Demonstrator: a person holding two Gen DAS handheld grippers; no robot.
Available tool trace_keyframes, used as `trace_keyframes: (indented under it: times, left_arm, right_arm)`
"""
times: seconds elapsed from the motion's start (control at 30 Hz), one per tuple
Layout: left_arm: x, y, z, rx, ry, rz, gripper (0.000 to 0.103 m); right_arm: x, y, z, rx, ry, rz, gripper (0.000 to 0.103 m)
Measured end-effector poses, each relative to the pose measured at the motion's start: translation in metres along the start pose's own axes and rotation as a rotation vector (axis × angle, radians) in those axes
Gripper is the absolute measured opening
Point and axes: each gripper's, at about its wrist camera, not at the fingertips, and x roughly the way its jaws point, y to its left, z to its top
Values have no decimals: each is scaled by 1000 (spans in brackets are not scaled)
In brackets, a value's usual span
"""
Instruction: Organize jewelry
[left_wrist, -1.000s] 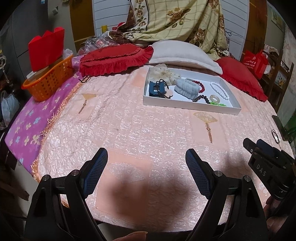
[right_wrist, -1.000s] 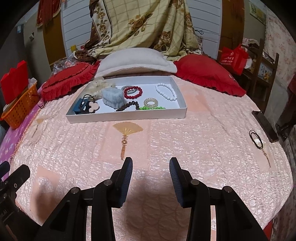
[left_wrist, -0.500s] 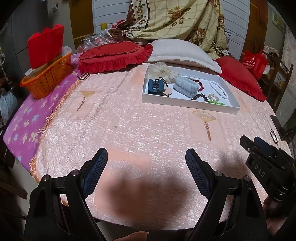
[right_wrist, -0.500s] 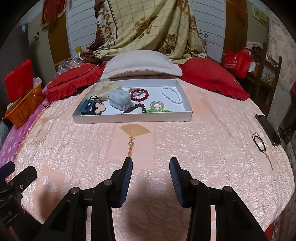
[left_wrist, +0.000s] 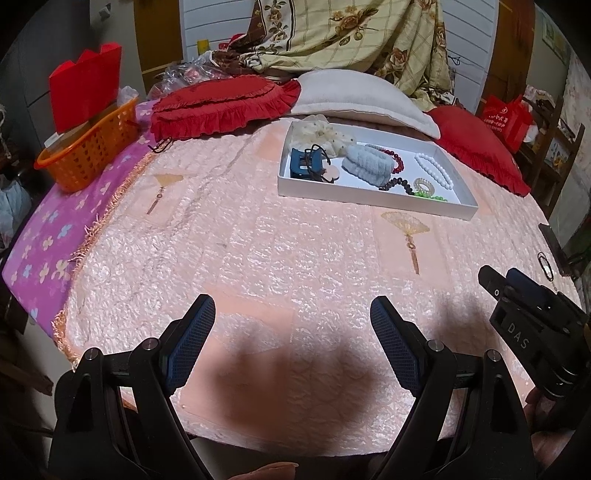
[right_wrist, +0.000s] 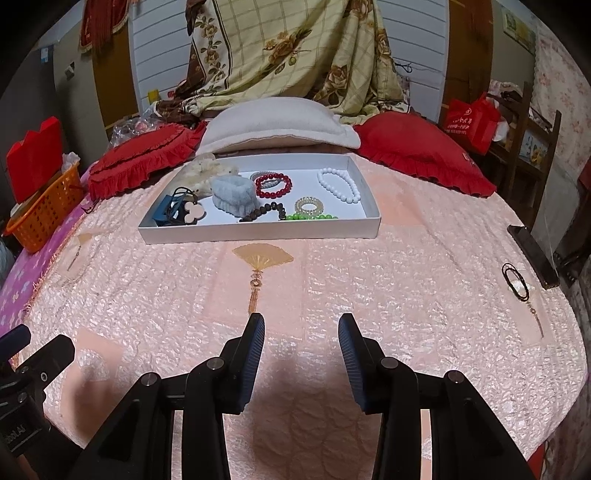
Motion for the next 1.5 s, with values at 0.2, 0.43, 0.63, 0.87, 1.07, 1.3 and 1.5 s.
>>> trace_keyframes:
  times: [0.2, 0.43, 0.63, 0.87, 1.07, 1.3, 1.5]
  left_arm:
    - [2, -3, 0, 12, 9, -1, 86]
    - [3, -5, -1, 23, 12, 0, 86]
    - [5, -4, -2, 15, 19, 3, 86]
    - [7, -3, -3, 14, 21, 2, 86]
    - [10, -4, -4, 21, 31, -2, 86]
    - [11, -3, -4, 20, 32, -2, 86]
    - [12, -3, -5, 18, 32, -10, 86]
  right_arm:
    - [0, 0, 2, -3, -3, -2, 40]
    - [2, 1, 3, -9, 3, -7, 40]
    - [1, 1, 3, -12, -4, -6, 40]
    - [1, 3, 2, -12, -7, -3, 40]
    - [3, 0, 2, -5, -3, -4, 40]
    - [4, 1, 1, -9, -1, 4, 40]
    - [12, 5, 2, -19, 28, 13, 40]
